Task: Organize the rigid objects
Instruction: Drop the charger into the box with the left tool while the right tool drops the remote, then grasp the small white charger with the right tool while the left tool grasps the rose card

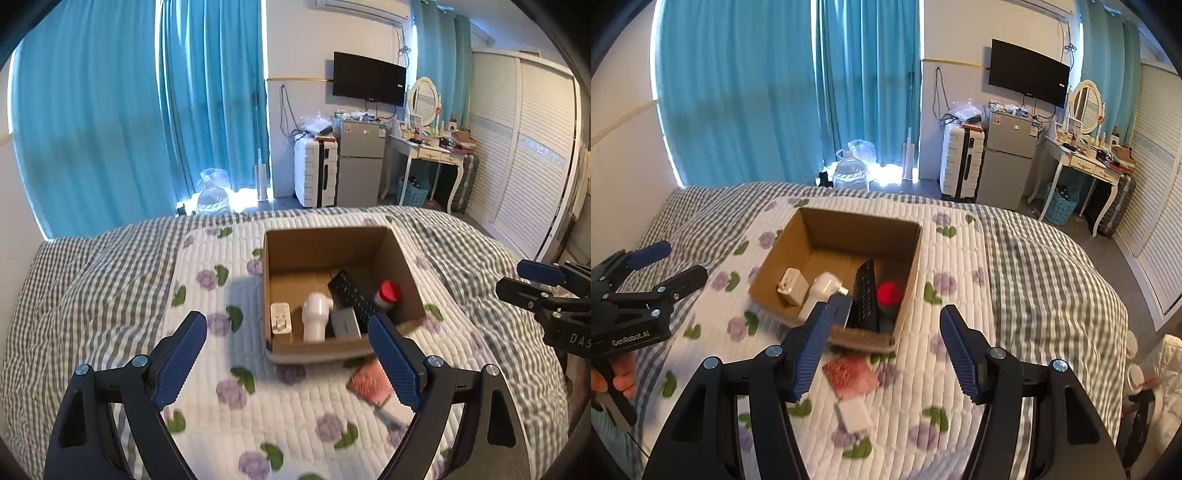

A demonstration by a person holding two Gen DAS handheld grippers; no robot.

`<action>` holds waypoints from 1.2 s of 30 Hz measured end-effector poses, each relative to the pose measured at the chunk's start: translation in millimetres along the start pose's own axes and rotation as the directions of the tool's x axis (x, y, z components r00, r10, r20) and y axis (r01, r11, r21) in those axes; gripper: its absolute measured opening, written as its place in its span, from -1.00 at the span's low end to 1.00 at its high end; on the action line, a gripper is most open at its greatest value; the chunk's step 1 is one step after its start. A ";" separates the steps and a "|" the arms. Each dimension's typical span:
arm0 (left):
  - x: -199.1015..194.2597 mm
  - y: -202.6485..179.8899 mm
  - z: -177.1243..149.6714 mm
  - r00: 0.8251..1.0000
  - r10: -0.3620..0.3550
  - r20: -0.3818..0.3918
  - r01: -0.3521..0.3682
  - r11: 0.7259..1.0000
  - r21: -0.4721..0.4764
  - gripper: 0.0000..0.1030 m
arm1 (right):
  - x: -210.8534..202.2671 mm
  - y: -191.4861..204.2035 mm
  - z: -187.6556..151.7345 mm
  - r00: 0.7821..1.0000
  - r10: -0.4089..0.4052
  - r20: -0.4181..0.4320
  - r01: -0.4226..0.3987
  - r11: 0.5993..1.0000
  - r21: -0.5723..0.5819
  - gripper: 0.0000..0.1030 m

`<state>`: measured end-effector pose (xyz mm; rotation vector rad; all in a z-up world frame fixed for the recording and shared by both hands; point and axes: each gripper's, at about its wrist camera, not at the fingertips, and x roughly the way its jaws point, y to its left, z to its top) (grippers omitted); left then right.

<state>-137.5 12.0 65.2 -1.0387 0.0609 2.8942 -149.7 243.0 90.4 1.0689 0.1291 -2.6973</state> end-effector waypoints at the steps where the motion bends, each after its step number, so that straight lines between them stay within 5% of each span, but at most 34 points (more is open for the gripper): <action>1: -1.9 -0.7 -6.5 1.000 -0.002 -0.005 0.002 1.000 -0.002 0.81 | -5.1 3.0 -6.2 1.000 0.002 0.002 -0.002 1.000 0.001 0.19; 11: 27.5 -8.9 -97.5 0.992 -0.043 -0.118 0.041 0.999 -0.018 0.97 | 20.8 22.6 -83.0 0.997 0.045 -0.059 -0.046 0.999 -0.008 0.56; 26: 92.2 -15.3 -158.0 0.974 0.010 -0.227 -0.013 1.000 -0.012 0.99 | 156.7 35.5 -158.6 0.948 0.113 -0.299 -0.125 0.992 -0.021 0.56; 28: 93.4 -14.0 -159.1 0.973 0.014 -0.231 -0.018 1.000 -0.014 0.99 | 164.2 32.6 -162.5 0.941 0.111 -0.320 -0.121 0.993 -0.009 0.44; 32: 93.2 -12.6 -156.8 0.970 0.018 -0.241 -0.025 0.999 -0.027 0.99 | 167.1 33.7 -167.9 0.936 0.066 -0.346 -0.086 0.995 -0.042 -0.13; 36: 88.5 -19.8 -152.5 0.972 0.015 -0.237 -0.021 1.000 -0.024 0.99 | 147.5 27.0 -163.4 0.949 0.092 -0.302 -0.106 0.994 -0.030 -0.19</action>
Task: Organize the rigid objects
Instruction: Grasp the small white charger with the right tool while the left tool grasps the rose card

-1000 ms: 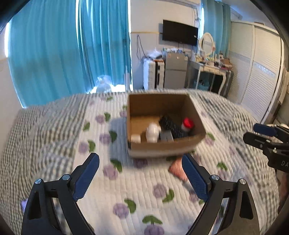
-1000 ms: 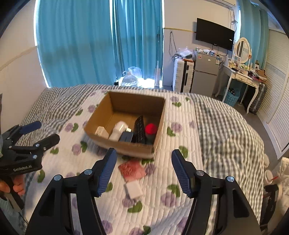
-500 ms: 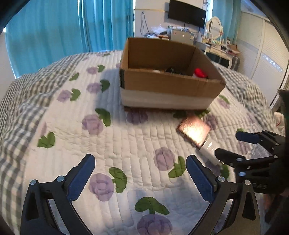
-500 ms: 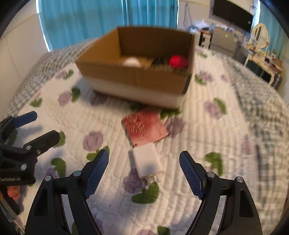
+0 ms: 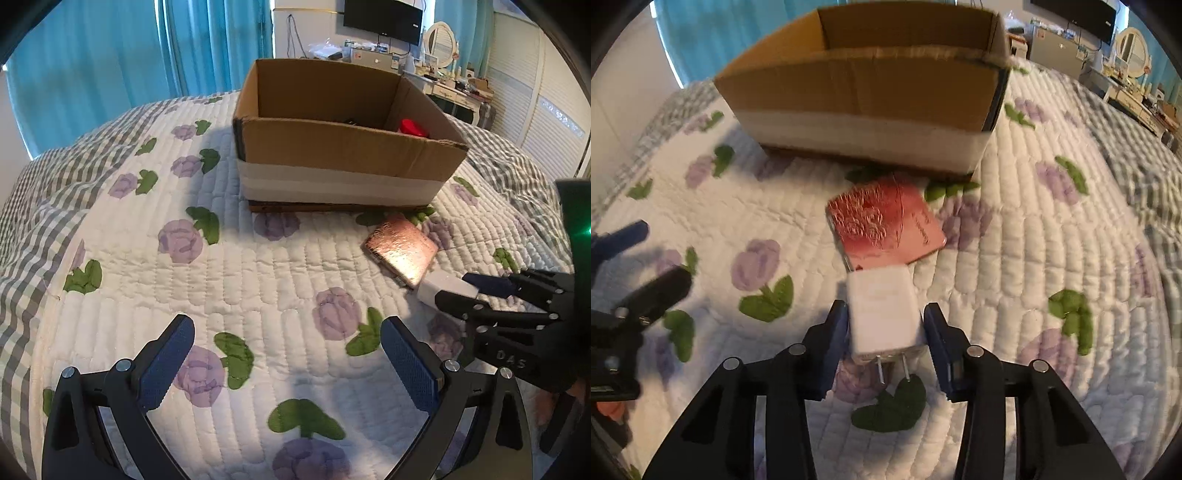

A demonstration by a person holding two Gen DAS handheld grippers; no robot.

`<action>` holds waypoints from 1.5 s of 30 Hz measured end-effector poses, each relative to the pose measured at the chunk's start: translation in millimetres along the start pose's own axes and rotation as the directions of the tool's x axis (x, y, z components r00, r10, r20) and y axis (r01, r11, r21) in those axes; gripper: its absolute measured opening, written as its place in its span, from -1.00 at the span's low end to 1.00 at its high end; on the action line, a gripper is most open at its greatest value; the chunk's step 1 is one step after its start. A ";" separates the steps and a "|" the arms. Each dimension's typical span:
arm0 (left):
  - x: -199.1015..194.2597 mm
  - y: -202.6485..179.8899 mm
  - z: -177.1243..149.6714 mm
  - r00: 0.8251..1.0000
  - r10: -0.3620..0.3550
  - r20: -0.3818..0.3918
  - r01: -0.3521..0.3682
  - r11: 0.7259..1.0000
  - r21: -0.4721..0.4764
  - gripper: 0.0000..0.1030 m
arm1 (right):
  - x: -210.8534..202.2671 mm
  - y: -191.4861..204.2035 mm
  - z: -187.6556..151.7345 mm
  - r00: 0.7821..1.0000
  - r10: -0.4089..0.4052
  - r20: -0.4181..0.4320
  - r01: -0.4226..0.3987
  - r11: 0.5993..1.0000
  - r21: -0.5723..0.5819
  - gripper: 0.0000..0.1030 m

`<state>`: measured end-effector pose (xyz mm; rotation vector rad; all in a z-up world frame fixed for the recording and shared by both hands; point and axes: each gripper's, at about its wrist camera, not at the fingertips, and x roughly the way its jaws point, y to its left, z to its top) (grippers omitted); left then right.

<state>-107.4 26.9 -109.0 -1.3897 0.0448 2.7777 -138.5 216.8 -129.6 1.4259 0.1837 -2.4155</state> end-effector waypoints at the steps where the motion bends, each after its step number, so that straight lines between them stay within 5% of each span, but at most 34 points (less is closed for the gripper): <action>1: -0.5 -2.9 1.4 1.000 -0.005 0.000 0.005 1.000 0.003 0.99 | -7.1 -0.8 0.3 1.000 -0.002 0.012 0.002 1.000 -0.008 -0.20; 12: 25.8 -60.3 29.8 0.998 -0.063 -0.010 0.063 0.996 0.054 0.99 | -49.0 -41.7 35.0 0.994 -0.074 0.087 0.078 0.996 -0.051 -0.22; 23: 87.7 -99.3 40.4 0.994 -0.073 -0.080 0.081 0.993 0.090 0.99 | -20.7 -81.4 53.0 0.996 -0.072 0.056 0.073 0.997 -0.029 -0.22; 26: 105.7 -103.9 40.9 0.994 -0.030 -0.107 0.039 0.996 0.084 0.99 | -16.8 -87.8 53.6 0.997 -0.049 0.051 0.050 0.999 -0.008 -0.22; 37: 125.6 -105.0 48.7 0.999 -0.024 -0.025 0.026 0.996 0.086 1.00 | -12.1 -93.2 50.3 0.998 -0.047 0.034 0.046 0.999 0.023 -0.22; 39: 123.0 -104.4 47.9 0.999 -0.030 -0.029 0.032 0.995 0.092 0.93 | -11.8 -94.4 49.2 0.998 -0.045 0.033 0.044 0.999 0.031 -0.22; 41: 116.4 -106.1 46.5 0.999 -0.042 -0.026 0.045 0.992 0.116 0.52 | -12.0 -94.4 48.1 0.998 -0.046 0.036 0.045 0.998 0.033 -0.22; 45: 105.4 -106.8 43.8 0.997 -0.053 -0.050 0.060 0.988 0.142 0.45 | -15.3 -89.2 45.5 0.997 -0.065 0.052 0.064 0.998 0.020 -0.22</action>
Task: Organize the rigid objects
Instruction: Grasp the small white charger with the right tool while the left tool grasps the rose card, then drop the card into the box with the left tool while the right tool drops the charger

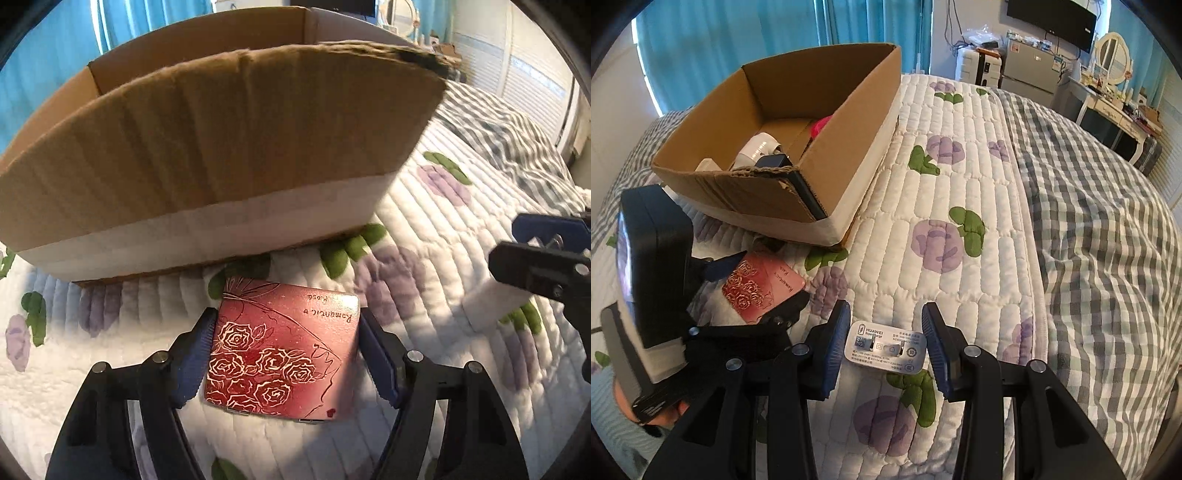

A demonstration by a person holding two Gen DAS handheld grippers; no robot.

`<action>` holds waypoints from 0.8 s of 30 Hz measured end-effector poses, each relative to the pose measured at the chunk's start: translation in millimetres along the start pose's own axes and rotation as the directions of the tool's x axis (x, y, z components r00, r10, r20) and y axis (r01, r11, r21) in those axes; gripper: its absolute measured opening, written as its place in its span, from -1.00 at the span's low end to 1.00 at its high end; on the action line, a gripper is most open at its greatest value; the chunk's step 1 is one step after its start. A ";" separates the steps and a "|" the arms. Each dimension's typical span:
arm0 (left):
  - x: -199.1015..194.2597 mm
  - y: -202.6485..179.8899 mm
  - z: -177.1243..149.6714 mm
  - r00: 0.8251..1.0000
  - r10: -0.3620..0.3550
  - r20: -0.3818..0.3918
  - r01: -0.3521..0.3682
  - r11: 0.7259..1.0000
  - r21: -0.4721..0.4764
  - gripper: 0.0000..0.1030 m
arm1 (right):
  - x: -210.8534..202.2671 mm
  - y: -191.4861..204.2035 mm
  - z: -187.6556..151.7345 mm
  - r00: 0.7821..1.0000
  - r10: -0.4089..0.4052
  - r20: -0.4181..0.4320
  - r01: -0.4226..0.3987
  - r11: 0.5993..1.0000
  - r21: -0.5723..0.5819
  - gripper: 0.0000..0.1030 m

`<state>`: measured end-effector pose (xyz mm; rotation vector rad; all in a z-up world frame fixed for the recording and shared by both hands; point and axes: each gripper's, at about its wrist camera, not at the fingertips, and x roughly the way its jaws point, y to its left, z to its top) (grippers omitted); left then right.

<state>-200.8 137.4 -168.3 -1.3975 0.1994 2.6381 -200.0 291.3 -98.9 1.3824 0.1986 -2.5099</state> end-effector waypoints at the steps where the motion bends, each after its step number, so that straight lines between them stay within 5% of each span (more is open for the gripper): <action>1: -3.2 0.5 -1.1 1.000 -0.004 -0.003 0.004 1.000 -0.003 0.45 | -1.5 1.4 -0.1 1.000 -0.004 0.004 0.004 1.000 -0.003 -0.22; 15: -117.7 37.3 1.8 0.988 -0.014 0.153 0.022 0.999 -0.050 0.44 | -72.1 29.9 10.5 0.992 -0.023 0.120 0.025 1.000 -0.015 -0.22; 24: -159.1 73.1 52.9 0.965 0.034 0.261 -0.007 0.994 -0.105 0.44 | -130.3 61.6 60.3 0.975 -0.011 0.221 0.025 0.998 -0.061 -0.22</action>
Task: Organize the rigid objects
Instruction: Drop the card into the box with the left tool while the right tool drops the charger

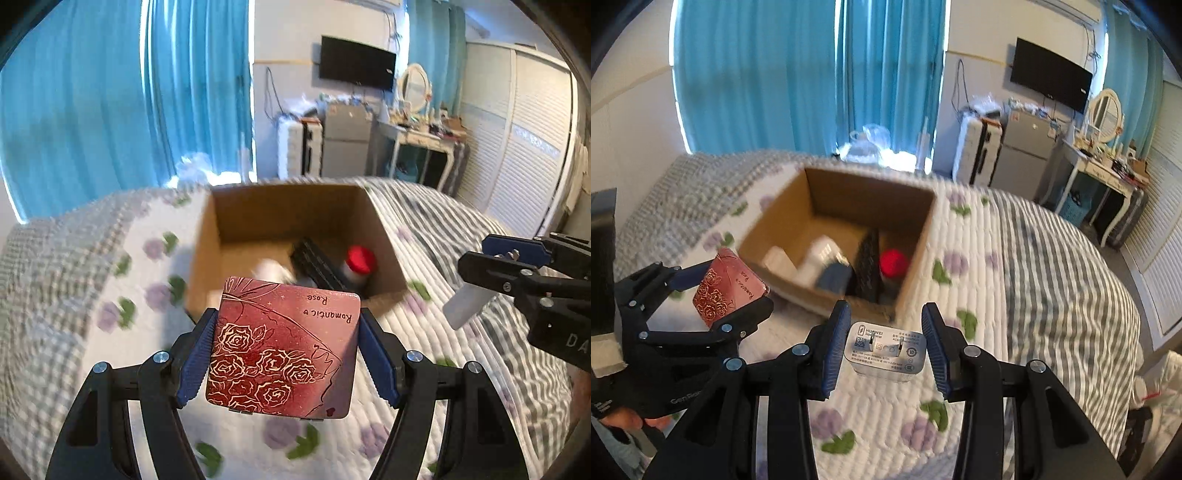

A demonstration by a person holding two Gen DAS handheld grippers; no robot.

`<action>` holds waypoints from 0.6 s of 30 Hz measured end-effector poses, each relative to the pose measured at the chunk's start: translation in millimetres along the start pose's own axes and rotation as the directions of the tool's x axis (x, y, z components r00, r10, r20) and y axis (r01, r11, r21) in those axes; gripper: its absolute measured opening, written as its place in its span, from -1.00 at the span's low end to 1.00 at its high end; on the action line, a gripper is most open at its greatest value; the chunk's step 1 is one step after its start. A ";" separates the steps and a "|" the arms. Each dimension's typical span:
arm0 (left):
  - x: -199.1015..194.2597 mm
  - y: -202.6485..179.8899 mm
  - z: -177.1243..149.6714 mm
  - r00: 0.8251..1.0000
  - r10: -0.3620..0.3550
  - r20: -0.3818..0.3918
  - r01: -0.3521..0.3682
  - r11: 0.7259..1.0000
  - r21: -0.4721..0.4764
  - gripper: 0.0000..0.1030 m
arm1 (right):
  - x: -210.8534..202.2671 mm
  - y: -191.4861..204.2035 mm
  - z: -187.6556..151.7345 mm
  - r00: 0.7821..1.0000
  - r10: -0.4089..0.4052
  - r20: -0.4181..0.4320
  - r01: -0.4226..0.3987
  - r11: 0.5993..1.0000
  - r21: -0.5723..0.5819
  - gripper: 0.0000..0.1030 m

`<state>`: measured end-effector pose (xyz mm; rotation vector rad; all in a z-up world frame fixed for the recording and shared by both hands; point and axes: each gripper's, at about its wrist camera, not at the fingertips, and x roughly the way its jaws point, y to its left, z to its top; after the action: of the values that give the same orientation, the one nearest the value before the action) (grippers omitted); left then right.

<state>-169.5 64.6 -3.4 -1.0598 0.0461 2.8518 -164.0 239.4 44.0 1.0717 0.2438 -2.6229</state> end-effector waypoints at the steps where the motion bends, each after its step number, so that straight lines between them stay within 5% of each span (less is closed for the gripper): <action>1: -2.0 6.4 4.9 1.000 0.012 0.009 -0.012 1.000 0.002 0.44 | -0.9 3.3 8.4 1.000 0.006 0.010 -0.006 1.000 -0.003 -0.23; 9: 38.6 39.5 49.2 0.998 0.057 0.026 -0.057 0.998 -0.007 0.44 | 30.3 14.5 55.6 0.999 0.037 0.040 -0.036 0.999 -0.016 -0.22; 18: 121.4 31.6 59.1 0.998 0.054 -0.042 -0.051 0.997 0.052 0.44 | 102.4 -3.4 72.4 0.998 0.054 0.010 -0.054 0.998 0.008 -0.23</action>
<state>-302.6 46.8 -38.1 -1.1270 0.1510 2.8570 -282.0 202.2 23.2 1.0528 0.1994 -2.5824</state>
